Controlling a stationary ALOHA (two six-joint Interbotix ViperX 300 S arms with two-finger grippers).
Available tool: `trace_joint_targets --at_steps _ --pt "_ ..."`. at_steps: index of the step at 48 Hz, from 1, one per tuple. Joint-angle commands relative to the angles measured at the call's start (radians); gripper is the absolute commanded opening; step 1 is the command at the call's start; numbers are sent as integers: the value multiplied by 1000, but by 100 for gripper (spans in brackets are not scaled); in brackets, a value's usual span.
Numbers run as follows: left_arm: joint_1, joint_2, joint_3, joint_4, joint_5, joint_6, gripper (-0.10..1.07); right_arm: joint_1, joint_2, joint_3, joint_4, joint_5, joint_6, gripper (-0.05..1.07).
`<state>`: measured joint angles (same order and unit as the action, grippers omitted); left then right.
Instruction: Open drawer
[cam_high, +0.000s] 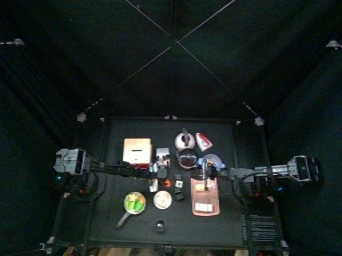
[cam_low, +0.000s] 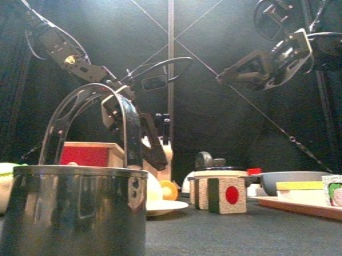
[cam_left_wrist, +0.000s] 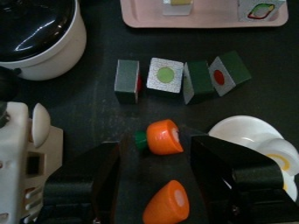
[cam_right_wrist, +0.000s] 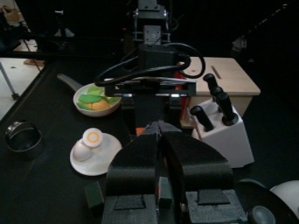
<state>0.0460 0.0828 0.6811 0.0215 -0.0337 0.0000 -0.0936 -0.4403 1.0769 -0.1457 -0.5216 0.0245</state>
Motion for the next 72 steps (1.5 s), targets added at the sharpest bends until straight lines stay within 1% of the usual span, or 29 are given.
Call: trace_joint_targets --at_steps 1,7,14,16,20,24,28,34,36,41,43,48,53,57,64,68,72 --pt "-5 -69 3 -9 6 -2 87 0 -9 -6 -2 -5 0 27" --pt "-9 -196 60 -51 5 -6 87 0 -9 -20 0 -14 0 27" --pt "-9 -344 143 -163 5 -3 87 0 6 -81 -2 -31 0 27" --pt "-9 -371 164 -192 3 -2 87 -3 18 -107 2 -41 0 27" --pt "-9 -417 210 -239 2 -3 87 -3 55 -150 2 -66 -2 27" --pt "-11 -462 255 -290 2 -5 87 -3 114 -207 -5 -95 -9 27" --pt "-9 -503 284 -337 -3 -3 86 -6 163 -259 -5 -107 -2 27" --pt "2 -588 333 -348 -52 2 86 -8 244 -325 15 -118 3 27" --pt "9 -607 345 -347 -64 2 86 -6 264 -337 25 -120 3 27" --pt "84 -670 397 -350 -80 0 86 0 334 -391 60 -137 5 27" --pt "129 -696 416 -353 -80 0 86 14 364 -413 78 -143 6 27" --pt "213 -724 437 -357 -80 2 86 48 431 -471 133 -143 3 27" --pt "264 -729 449 -362 -69 -6 86 54 489 -528 166 -144 3 27" --pt "265 -729 460 -403 -44 -20 86 52 522 -572 187 -143 3 27" --pt "253 -733 471 -571 37 -51 86 48 574 -652 233 -138 3 27" --pt "225 -733 471 -664 89 -51 86 9 589 -692 249 -110 5 27" --pt "199 -735 474 -703 117 -48 86 -21 595 -721 265 -49 5 27"
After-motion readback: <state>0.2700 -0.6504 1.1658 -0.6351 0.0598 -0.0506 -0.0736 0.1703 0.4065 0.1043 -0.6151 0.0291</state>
